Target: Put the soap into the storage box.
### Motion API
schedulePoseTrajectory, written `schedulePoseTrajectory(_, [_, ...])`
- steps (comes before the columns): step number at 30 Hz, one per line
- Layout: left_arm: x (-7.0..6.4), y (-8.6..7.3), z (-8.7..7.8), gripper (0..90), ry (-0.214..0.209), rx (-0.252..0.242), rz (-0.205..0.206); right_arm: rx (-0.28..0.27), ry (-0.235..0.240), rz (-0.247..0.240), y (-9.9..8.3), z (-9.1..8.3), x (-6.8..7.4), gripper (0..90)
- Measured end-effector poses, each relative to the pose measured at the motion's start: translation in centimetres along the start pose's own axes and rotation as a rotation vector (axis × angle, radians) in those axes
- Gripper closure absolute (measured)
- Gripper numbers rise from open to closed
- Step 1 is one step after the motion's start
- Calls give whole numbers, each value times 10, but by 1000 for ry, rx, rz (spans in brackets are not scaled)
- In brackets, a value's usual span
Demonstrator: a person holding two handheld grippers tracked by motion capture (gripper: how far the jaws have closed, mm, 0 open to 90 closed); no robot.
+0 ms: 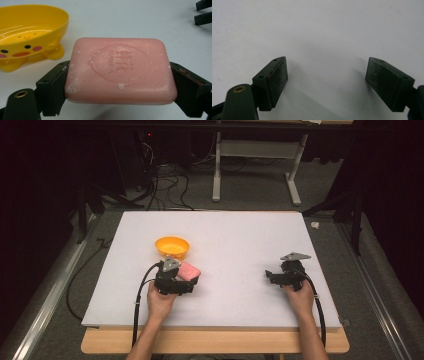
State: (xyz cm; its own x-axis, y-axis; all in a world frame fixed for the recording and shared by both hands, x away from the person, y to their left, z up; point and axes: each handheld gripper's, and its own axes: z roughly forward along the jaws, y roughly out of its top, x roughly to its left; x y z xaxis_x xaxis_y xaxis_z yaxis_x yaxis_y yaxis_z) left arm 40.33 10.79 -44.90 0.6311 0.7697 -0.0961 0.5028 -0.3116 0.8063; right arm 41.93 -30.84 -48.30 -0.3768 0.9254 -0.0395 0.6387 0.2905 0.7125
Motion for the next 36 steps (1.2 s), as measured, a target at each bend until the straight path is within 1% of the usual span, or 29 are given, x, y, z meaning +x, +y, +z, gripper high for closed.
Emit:
schedulePoseTrajectory(3, [1,2,-2,137,12,0,4,-1,0,-1,0,0,0,184])
schedulePoseTrajectory(10, [1,9,-5,137,21,-5,19,-1,-2,-4,0,0,0,184])
schedulePoseTrajectory(14, [1,12,-8,137,21,-11,21,-1,-1,-1,0,0,0,184])
schedulePoseTrajectory(21, [4,21,-14,137,35,-21,27,-1,-1,-2,0,0,0,184])
schedulePoseTrajectory(24, [6,23,-16,137,35,-25,21,0,-2,-3,0,0,0,184])
schedulePoseTrajectory(27, [8,25,-17,137,48,-23,21,-1,-2,-3,0,0,0,185])
schedulePoseTrajectory(31, [11,28,-19,137,48,-25,12,0,-1,0,0,0,0,185])
schedulePoseTrajectory(34, [17,32,-23,137,24,-43,-12,-1,-3,-1,0,0,1,185])
schedulePoseTrajectory(35, [17,32,-23,137,24,-43,-12,-1,-3,-1,0,0,1,185])
schedulePoseTrajectory(36, [18,32,-24,137,16,-49,-28,-3,-4,-1,0,0,1,185])
